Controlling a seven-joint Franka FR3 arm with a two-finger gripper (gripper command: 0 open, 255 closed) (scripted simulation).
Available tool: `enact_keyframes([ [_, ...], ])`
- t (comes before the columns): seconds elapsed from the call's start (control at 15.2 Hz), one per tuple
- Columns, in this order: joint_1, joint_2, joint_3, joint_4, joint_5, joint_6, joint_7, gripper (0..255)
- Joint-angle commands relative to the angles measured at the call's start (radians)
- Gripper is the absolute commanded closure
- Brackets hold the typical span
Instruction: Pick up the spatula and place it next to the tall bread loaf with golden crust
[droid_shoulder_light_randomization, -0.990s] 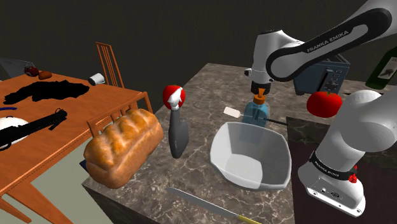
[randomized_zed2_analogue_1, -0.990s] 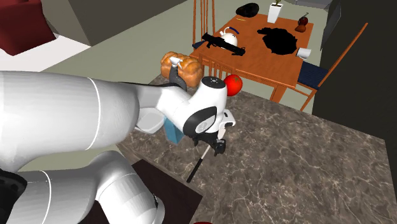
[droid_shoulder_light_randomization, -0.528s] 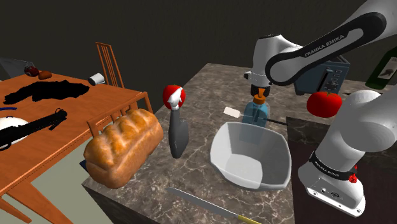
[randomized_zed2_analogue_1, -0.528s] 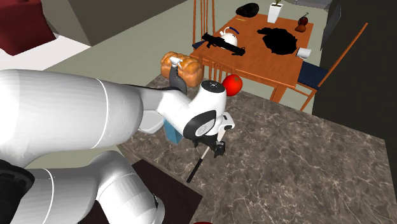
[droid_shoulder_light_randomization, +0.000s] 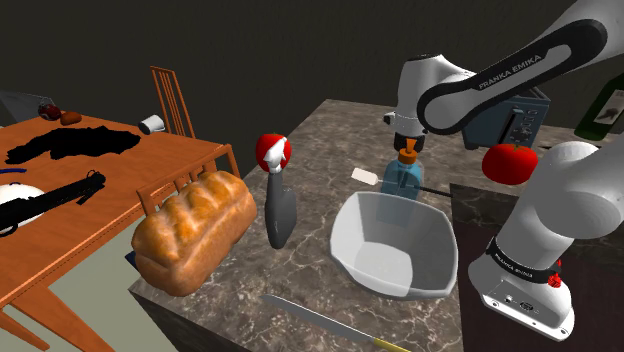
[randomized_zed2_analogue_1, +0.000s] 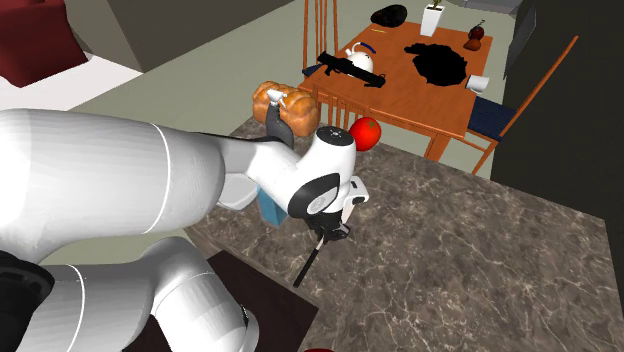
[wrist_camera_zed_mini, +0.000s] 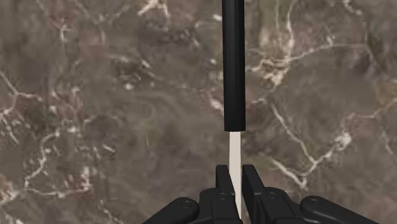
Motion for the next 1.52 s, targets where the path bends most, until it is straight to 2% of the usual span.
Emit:
enact_keyframes([
  [0.0, 0.000, 0.000, 0.000, 0.000, 0.000, 0.000, 0.000, 255],
  [0.2, 0.000, 0.000, 0.000, 0.000, 0.000, 0.000, 0.000, 255],
  [1.45, 0.004, -0.144, 0.010, 0.176, 0.012, -0.320, -0.007, 255],
])
